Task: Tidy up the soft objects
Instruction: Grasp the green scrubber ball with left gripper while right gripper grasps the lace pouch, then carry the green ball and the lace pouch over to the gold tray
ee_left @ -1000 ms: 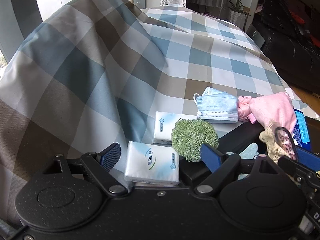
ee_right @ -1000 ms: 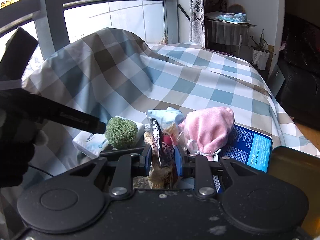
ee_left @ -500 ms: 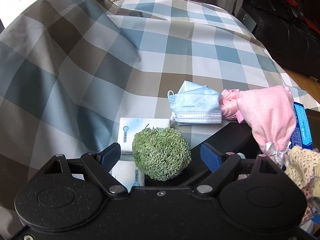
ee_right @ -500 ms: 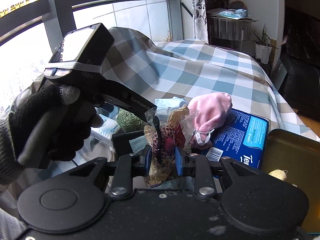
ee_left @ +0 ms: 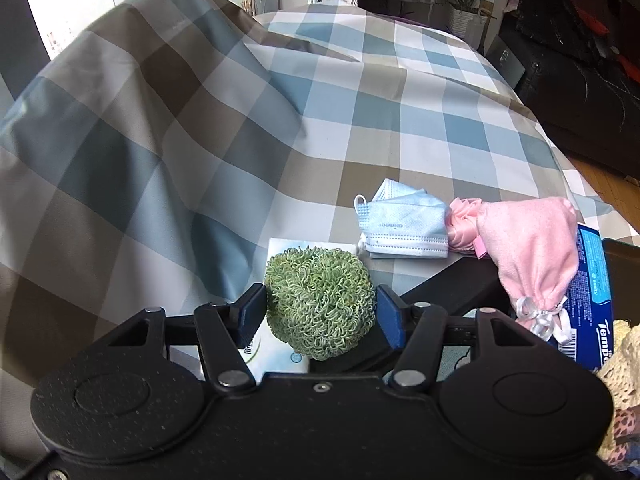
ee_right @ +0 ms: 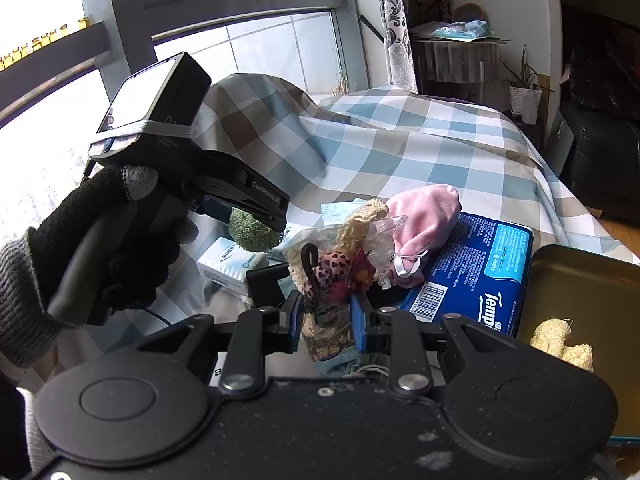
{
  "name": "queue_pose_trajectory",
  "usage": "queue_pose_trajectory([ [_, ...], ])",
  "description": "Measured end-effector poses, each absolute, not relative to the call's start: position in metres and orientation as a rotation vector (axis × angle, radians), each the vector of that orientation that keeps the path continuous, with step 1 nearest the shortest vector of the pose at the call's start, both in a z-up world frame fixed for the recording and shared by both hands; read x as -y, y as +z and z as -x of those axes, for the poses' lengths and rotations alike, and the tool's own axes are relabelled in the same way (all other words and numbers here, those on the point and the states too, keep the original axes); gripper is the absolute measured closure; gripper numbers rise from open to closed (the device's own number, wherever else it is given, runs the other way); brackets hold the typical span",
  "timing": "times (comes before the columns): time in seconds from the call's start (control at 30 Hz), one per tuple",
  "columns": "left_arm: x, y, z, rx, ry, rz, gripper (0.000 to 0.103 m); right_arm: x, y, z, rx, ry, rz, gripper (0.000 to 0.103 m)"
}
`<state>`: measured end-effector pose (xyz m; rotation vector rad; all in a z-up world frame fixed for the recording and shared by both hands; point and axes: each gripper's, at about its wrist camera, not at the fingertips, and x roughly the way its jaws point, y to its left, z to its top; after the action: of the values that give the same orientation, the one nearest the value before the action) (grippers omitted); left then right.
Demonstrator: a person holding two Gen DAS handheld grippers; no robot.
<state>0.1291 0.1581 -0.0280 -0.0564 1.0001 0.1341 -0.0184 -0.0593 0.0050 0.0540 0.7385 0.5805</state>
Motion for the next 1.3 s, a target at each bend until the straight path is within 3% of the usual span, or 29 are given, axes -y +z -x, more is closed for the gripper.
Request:
queue_pose_trajectory([
  [0.27, -0.139, 0.023, -0.122, -0.938, 0.076, 0.014, 0.047, 0.089, 0.027, 0.035, -0.690, 0.552, -0.120, 0.082],
  [0.43, -0.111, 0.047, -0.123, -0.914, 0.002, -0.062, 0.047, 0.121, 0.036, 0.039, -0.685, 0.491, -0.185, 0.094],
  [0.63, -0.088, 0.063, -0.122, -0.892, -0.054, -0.090, 0.047, 0.136, 0.021, 0.027, -0.786, 0.483, -0.209, 0.094],
  [0.73, -0.084, 0.060, -0.119, -0.900, -0.065, -0.090, 0.047, 0.129, 0.004, 0.022, -0.883, 0.468, -0.141, 0.085],
  [0.8, -0.084, 0.057, -0.117, -0.909, -0.062, -0.084, 0.047, 0.122, -0.008, 0.023, -0.931, 0.453, -0.091, 0.054],
  [0.87, -0.087, 0.052, -0.117, -0.919, -0.058, -0.071, 0.047, 0.115, -0.022, 0.025, -0.987, 0.456, -0.045, 0.042],
  [1.0, -0.092, 0.044, -0.114, -0.929, -0.054, -0.055, 0.047, 0.099, -0.047, 0.027, -1.115, 0.445, 0.048, 0.029],
  [1.3, -0.092, 0.023, -0.104, -0.921, -0.073, -0.087, 0.047, 0.082, -0.087, 0.021, -1.313, 0.393, 0.171, 0.020],
])
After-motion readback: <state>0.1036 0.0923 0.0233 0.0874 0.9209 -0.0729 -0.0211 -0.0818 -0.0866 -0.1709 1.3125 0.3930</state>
